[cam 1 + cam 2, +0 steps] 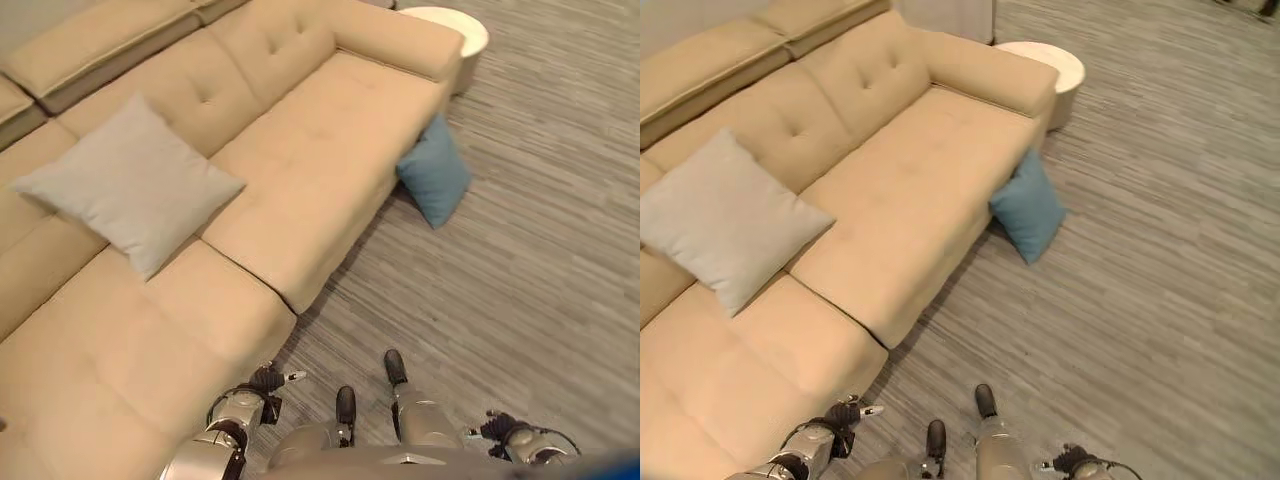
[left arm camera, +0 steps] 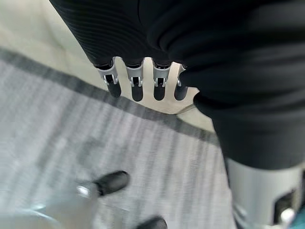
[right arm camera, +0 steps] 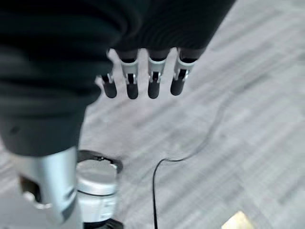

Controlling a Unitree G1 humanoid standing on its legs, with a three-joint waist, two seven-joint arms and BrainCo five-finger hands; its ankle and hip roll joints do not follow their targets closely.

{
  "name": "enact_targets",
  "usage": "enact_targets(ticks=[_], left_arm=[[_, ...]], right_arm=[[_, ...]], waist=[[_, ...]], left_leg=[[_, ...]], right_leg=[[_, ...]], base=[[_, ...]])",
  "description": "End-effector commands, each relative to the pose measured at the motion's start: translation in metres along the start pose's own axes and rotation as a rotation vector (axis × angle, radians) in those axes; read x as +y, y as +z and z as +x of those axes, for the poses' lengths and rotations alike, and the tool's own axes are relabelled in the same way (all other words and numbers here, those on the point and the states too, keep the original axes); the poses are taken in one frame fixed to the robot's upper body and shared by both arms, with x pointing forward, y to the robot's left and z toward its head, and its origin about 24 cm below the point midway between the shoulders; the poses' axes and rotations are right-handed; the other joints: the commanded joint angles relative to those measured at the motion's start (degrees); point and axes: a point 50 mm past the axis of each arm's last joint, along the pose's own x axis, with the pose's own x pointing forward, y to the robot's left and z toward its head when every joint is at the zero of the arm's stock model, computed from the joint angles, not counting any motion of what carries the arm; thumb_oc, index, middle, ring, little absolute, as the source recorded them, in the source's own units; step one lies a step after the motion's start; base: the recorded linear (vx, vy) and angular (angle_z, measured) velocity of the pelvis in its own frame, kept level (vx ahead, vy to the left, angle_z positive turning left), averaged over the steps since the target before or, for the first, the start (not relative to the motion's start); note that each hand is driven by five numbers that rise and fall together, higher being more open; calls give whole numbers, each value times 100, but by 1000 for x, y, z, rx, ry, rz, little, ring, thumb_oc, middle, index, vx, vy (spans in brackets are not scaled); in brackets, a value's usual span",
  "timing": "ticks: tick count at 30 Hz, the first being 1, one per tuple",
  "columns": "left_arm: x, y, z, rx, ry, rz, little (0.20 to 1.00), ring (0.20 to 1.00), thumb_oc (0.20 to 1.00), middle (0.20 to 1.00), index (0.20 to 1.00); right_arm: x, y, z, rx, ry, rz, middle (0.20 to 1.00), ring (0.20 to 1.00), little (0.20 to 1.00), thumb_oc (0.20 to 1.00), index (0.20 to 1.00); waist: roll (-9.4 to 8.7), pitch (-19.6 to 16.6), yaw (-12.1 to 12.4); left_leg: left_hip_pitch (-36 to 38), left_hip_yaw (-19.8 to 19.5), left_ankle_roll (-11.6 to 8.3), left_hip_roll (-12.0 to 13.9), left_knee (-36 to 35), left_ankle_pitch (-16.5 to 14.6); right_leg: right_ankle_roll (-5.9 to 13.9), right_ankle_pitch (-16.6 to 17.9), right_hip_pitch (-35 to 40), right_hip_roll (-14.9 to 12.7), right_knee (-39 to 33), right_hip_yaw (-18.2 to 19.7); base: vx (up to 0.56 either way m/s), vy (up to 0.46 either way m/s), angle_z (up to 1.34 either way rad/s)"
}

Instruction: Pick up all the scattered cushions and arrange them neatly on the sofa.

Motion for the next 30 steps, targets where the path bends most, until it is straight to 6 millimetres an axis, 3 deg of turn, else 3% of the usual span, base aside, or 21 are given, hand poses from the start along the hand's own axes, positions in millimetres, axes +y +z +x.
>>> enact_targets(ticks=[1, 3, 4, 5, 9, 16, 17, 18, 19, 22, 23, 27, 30], left_arm=[[24, -21, -3, 61, 61, 5, 1000, 1000, 1000, 1000, 1000], [21, -24, -4, 63, 53, 5, 1000, 1000, 1000, 1000, 1000], [21, -24, -4, 63, 53, 5, 1000, 1000, 1000, 1000, 1000], [1, -31, -5, 68, 8, 26, 1000, 1000, 1000, 1000, 1000], [-7, -20, -3, 43, -12, 73, 1000, 1000, 1000, 1000, 1000], [-11, -16, -2, 30, -22, 104, 1000, 1000, 1000, 1000, 1000], [-11, -14, -2, 25, -23, 113, 1000, 1000, 1000, 1000, 1000], [-12, -11, -2, 16, -21, 118, 1000, 1000, 1000, 1000, 1000], [-12, -9, -2, 12, -22, 122, 1000, 1000, 1000, 1000, 1000], [-10, -6, -1, 9, -18, 123, 1000, 1000, 1000, 1000, 1000], [-9, -3, -1, 3, -16, 116, 1000, 1000, 1000, 1000, 1000], [-10, -4, -1, 4, -23, 105, 1000, 1000, 1000, 1000, 1000], [-7, -11, -1, 28, -14, 97, 1000, 1000, 1000, 1000, 1000]], right_arm=[[-20, 0, 1, -12, -56, 10, 1000, 1000, 1000, 1000, 1000], [-21, -4, 0, -2, -63, 16, 1000, 1000, 1000, 1000, 1000], [-21, -4, 0, -1, -63, 16, 1000, 1000, 1000, 1000, 1000], [-14, 2, 1, -10, -60, 54, 1000, 1000, 1000, 1000, 1000], [-8, 6, 0, -28, -57, 67, 1000, 1000, 1000, 1000, 1000], [-2, -9, -1, 19, -48, 102, 1000, 1000, 1000, 1000, 1000], [-1, -13, -1, 28, -51, 120, 1000, 1000, 1000, 1000, 1000], [-4, -11, -1, 26, -66, 131, 1000, 1000, 1000, 1000, 1000], [-5, -11, -1, 28, -70, 136, 1000, 1000, 1000, 1000, 1000], [-6, -16, -1, 36, -69, 142, 1000, 1000, 1000, 1000, 1000], [-8, -19, -1, 48, -76, 157, 1000, 1000, 1000, 1000, 1000], [-11, -16, -1, 32, -76, 167, 1000, 1000, 1000, 1000, 1000], [-8, -15, -1, 30, -62, 153, 1000, 1000, 1000, 1000, 1000]], waist=[[-54, -248, 422], [-126, -404, 587], [-126, -396, 591], [-244, -442, 812], [-335, -444, 710], [-339, -442, 544], [-387, -403, 491], [-494, -251, 546], [-540, -159, 652], [-552, -129, 749], [-491, -120, 824], [-310, -84, 1043], [-290, -243, 1088]], left_leg=[[363, -399, -760, 327, 30, -689], [290, -1, -906, 336, -96, -576], [305, 2, -906, 337, -98, -579], [219, 103, -996, 363, -147, -503], [420, 198, -993, 406, -175, -571], [591, 249, -1037, 519, 76, -763], [516, 315, -1112, 611, 548, -855], [-106, 165, -1136, 705, 1803, -683], [-551, -89, -1052, 515, 2048, -634], [-919, -286, -962, 279, 1701, -649], [-1142, -417, -983, 136, 1449, -439], [-1386, -666, -1115, -41, 987, 26], [-856, -809, -1008, 12, 462, -14]], right_leg=[[-237, 52, 464, 249, -226, -347], [-193, -8, 1000, 200, -744, -928], [-192, -2, 1020, 203, -761, -926], [-165, 80, 1232, 173, -1285, -1206], [-183, 117, 1294, 352, -1422, -857], [-199, 45, 1451, 406, -1422, -745], [-218, 36, 1515, 383, -1422, -739], [-296, 75, 1658, 349, -1422, -655], [-343, 99, 1713, 351, -1422, -574], [-350, 45, 1783, 407, -1422, -401], [-365, -28, 1847, 526, -1422, -249], [-439, -101, 2078, 750, -1422, 202], [-435, -230, 2199, 756, -1367, 343]], base=[[-105, 24, -91], [-84, -34, -85], [-66, -150, -113], [-12, -187, -112], [90, -194, -28], [81, -126, -9], [61, -225, 22], [83, -277, 40], [85, -207, 6], [132, -50, -14], [184, -6, 4], [190, 48, -74], [235, 109, -95]])
